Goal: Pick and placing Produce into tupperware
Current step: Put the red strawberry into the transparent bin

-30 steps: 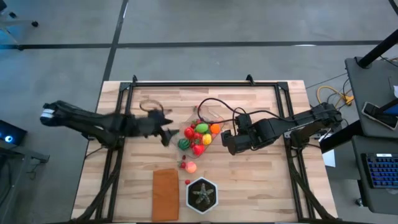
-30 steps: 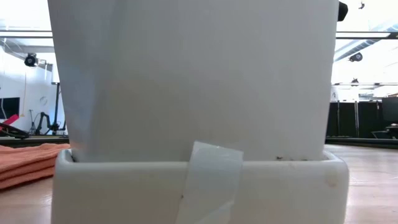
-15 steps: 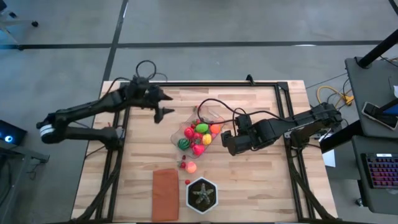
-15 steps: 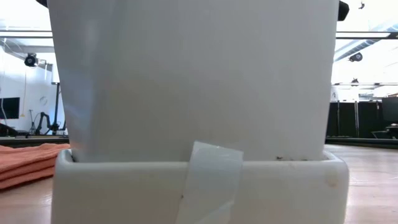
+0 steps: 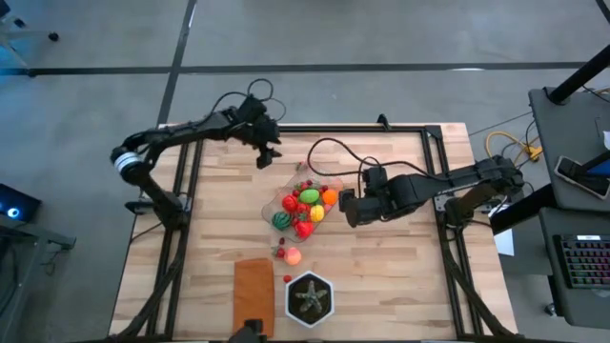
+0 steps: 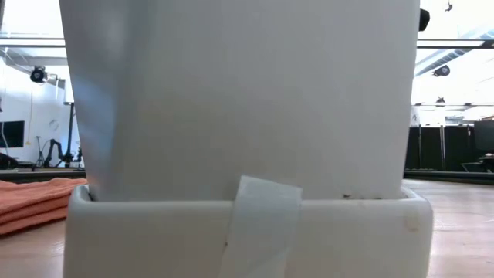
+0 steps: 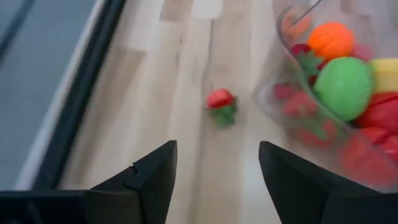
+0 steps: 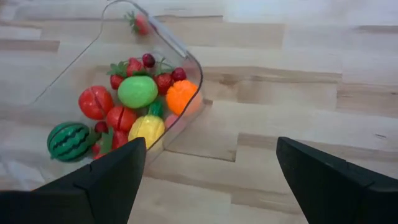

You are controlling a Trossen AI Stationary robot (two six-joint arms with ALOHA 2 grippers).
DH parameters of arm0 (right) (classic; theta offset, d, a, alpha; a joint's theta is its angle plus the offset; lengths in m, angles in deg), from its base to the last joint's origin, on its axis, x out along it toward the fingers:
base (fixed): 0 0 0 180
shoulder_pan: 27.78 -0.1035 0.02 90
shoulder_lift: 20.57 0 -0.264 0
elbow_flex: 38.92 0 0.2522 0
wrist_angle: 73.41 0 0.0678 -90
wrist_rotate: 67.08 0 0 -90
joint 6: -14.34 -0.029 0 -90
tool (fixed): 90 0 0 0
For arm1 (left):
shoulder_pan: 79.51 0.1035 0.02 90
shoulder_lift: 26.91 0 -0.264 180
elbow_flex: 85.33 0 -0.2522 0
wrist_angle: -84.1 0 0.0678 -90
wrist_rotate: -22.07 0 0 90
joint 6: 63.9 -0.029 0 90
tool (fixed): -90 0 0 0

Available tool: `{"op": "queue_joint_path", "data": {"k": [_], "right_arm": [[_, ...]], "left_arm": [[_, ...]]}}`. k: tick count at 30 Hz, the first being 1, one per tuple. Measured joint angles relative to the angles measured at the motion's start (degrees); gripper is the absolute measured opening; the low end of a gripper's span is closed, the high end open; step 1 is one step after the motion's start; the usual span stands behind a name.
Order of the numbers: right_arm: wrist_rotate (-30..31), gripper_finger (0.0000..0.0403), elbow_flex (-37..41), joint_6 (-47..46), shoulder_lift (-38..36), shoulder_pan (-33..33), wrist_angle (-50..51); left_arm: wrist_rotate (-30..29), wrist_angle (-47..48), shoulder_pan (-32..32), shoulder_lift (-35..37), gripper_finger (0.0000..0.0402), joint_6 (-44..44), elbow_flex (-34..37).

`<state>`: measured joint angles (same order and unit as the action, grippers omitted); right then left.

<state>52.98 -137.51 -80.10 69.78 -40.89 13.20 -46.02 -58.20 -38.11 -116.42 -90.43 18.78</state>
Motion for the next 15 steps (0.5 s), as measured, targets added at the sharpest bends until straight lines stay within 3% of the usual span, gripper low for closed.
{"op": "queue_joint_path", "data": {"k": [6, 15], "right_arm": [[0.0, 0.0352, 0.0, -0.2, 0.0, 2.0, 0.2], [0.0, 0.0352, 0.2, -0.2, 0.0, 3.4, 0.4]], "left_arm": [[-0.3, -0.4, -0.1, -5.7, 0.0212, -10.3, -4.9], [-0.7, -0.3, -1.7, -11.9, 0.0212, -10.5, -7.4]]}}
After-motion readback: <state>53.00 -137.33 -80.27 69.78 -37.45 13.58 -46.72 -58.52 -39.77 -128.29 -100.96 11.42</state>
